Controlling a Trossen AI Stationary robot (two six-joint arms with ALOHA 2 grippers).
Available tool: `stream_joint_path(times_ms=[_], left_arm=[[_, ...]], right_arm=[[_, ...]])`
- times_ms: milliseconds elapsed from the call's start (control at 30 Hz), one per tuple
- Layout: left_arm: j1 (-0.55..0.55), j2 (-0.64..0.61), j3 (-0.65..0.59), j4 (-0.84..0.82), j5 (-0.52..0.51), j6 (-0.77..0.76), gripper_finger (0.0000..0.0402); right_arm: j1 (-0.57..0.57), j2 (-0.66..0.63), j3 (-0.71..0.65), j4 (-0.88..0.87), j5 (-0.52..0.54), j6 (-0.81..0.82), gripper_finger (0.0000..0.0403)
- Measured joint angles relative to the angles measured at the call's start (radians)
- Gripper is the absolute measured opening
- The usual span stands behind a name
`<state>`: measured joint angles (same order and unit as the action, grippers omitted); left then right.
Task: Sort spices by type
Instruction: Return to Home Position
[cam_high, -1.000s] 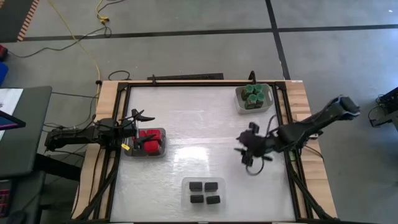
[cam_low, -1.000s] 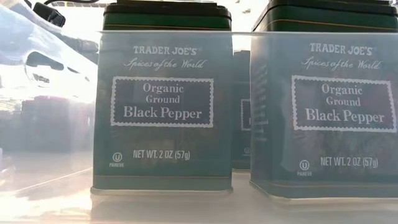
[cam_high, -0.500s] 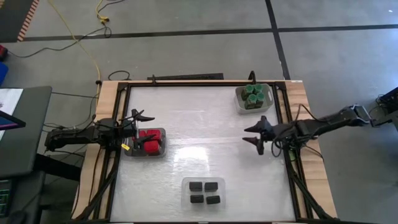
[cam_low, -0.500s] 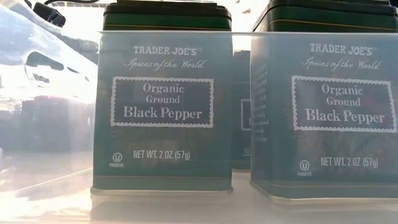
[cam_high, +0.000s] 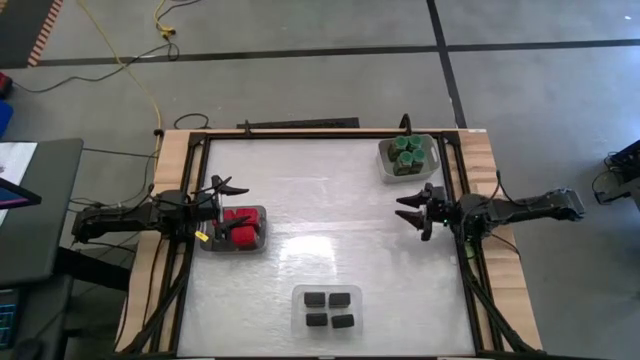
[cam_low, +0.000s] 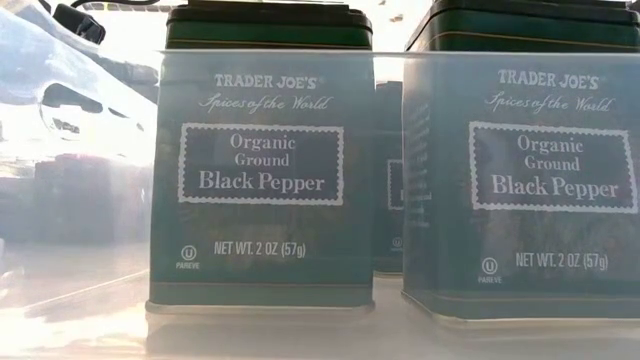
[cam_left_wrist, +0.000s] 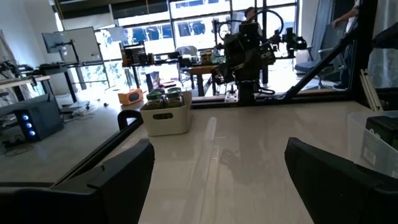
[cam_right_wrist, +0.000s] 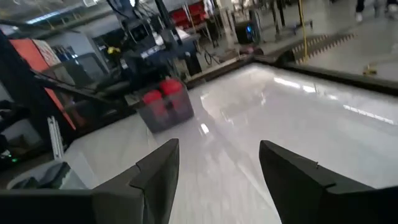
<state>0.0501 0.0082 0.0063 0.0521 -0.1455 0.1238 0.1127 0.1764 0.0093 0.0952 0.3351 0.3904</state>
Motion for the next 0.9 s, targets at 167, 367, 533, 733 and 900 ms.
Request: stream_joint_path(times_ms=[167,367,533,733,900], left_arm=[[0.0,0.0,0.0,0.0,0.0,0.0,0.0347],[0.0,0.0,0.0,0.0,0.0,0.0,0.0347],[0.0,0.0,0.0,0.0,0.0,0.0,0.0347],[0.0,0.0,0.0,0.0,0.0,0.0,0.0347],[0.0,0.0,0.0,0.0,0.0,0.0,0.0347]], right_arm=[[-0.018,-0.078,0.0,-0.022,0.0,-0.07,0.0249],[-0.018,-0.132,0.0,-0.026,-0.002,-0.162,0.0249],[-0.018,-0.171,0.0,-0.029,-0.002,-0.163,0.0249],[-0.024,-0.176,-0.001,-0.031,0.0,-0.163,0.0249],[-0.023,-0.175,-0.001,-0.033,-0.001,-0.186,0.0249]])
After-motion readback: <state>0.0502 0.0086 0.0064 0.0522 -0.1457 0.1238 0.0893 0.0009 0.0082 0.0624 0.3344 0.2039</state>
